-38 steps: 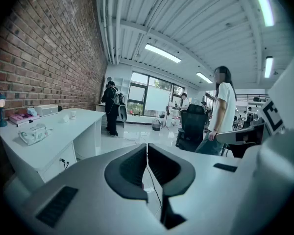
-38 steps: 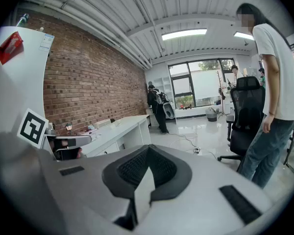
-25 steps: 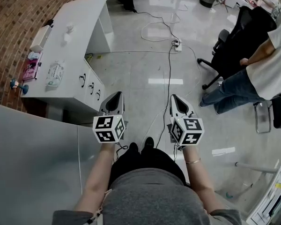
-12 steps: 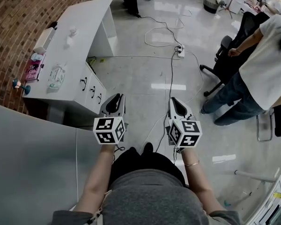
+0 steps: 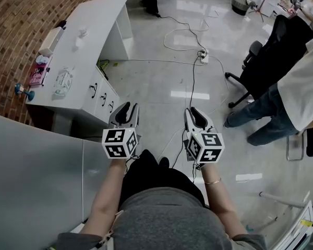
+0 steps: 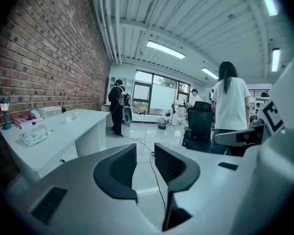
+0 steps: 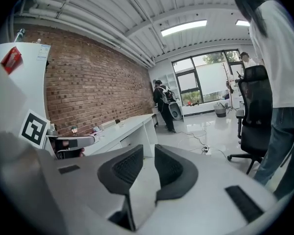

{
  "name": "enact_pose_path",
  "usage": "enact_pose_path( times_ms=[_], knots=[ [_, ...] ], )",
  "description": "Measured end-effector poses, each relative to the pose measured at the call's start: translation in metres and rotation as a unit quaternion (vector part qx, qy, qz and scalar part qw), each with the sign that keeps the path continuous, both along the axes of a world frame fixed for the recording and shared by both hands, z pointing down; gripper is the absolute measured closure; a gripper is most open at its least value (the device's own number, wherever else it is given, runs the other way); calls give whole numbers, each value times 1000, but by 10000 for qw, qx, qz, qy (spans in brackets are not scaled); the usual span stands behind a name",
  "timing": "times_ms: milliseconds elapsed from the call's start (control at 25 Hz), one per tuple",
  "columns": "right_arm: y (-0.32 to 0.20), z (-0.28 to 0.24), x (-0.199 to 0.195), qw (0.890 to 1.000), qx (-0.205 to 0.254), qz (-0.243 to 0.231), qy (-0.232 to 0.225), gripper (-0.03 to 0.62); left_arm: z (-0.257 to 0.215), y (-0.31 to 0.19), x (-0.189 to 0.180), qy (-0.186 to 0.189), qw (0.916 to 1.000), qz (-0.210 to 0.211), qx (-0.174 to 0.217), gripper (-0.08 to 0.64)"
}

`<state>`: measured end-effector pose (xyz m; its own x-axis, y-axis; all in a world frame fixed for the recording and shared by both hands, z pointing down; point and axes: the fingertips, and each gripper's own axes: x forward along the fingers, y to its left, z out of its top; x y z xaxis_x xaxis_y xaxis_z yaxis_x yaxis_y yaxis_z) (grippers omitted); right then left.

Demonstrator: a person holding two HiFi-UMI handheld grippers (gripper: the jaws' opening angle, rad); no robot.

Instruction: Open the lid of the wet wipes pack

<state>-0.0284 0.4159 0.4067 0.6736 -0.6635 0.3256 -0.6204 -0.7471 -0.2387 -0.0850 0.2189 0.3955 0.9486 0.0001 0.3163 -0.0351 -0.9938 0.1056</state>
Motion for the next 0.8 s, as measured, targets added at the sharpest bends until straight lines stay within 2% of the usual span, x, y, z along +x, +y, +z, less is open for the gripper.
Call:
enact_pose_path(
  times_ms=[440, 800],
  knots=[
    [-26, 9, 25, 9998, 18, -144, -117, 489, 13, -27, 25, -185, 9998, -84, 13, 447],
    [-68, 10, 79, 9999, -88, -103, -100, 492, 22, -76, 81, -184, 9997, -106, -87, 436]
  ],
)
